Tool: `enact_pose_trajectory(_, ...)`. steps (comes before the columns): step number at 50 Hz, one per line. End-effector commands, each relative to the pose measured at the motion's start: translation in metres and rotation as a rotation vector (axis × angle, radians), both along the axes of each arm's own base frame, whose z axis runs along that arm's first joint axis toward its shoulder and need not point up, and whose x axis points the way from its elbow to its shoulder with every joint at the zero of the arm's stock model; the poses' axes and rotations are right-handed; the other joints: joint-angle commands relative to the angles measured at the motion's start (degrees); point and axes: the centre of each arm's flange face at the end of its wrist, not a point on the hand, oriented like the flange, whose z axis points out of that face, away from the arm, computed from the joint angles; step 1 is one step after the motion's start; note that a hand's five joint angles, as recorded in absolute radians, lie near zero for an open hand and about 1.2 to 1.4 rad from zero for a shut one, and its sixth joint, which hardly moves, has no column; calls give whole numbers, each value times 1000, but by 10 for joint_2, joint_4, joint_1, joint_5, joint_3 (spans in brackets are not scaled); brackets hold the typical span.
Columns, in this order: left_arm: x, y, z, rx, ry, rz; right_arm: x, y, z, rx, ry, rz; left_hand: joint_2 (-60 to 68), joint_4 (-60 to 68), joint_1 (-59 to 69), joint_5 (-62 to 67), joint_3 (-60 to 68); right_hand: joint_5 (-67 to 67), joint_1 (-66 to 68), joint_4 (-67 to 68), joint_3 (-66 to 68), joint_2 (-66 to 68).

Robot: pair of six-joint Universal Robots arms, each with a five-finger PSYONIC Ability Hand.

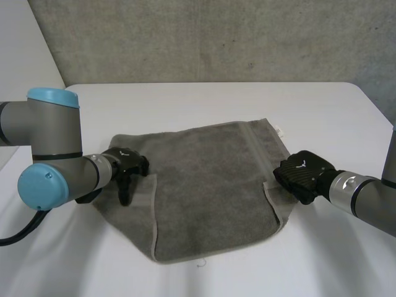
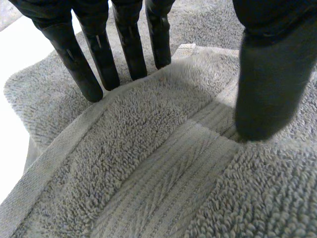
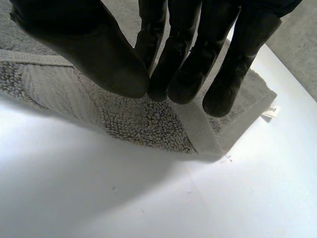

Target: Fold the towel.

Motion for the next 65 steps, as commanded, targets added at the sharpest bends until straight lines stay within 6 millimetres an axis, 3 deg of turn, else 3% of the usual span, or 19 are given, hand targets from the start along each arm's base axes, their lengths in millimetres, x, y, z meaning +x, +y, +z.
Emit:
enact_pose_trajectory(1,2,3,1,3,-7,14,-1,-2,-3,-26,0,-3,60,56,59,-40,58,24,35,38,36,40)
enact_pose_trajectory(18,15,21,25,-4,6,31,1,2,-4,1,-42,-23,100,96,100,1,98,15,26,28,27,31)
enact_pose_trajectory(22,24,37,22,30,-1,38,1,2,0,12,-77,-39,95,91,95,-4,93,-133,-122,-120,-121,-117)
enact_pose_trajectory(24,27,41,20,40,-3,46,4,4,5,8,-94,-17,95,91,94,-4,93,-483,-472,-470,-471,-467)
enact_pose_trajectory(26,30,44,16,43,-4,50,6,6,8,2,-100,0,95,91,94,-4,93,-547,-536,-533,-534,-531)
enact_pose_trajectory(34,40,55,24,-29,19,71,17,5,14,-29,-104,55,114,110,113,14,112,-546,-535,-532,-533,-529)
enact_pose_trajectory(38,44,62,29,-54,31,79,28,5,6,-61,-47,119,189,185,189,90,187,-546,-535,-532,-533,-529)
enact_pose_trajectory(45,45,71,30,-66,48,64,30,-10,-5,-91,22,107,233,229,232,133,231,-546,-535,-532,-533,-529)
enact_pose_trajectory(49,45,73,32,-79,69,64,29,-16,-11,-77,49,84,322,318,321,222,320,-542,-531,-529,-530,-526)
enact_pose_trajectory(52,45,73,32,-92,83,69,31,-19,-15,-58,63,79,379,375,378,280,377,-509,-498,-495,-496,-492)
enact_pose_trajectory(54,45,73,32,-98,89,73,32,-21,-13,-49,66,80,388,383,387,288,386,-417,-406,-403,-404,-400)
enact_pose_trajectory(65,48,72,27,-95,102,88,32,-16,-10,-3,72,86,388,384,387,288,386,-154,-143,-141,-142,-138)
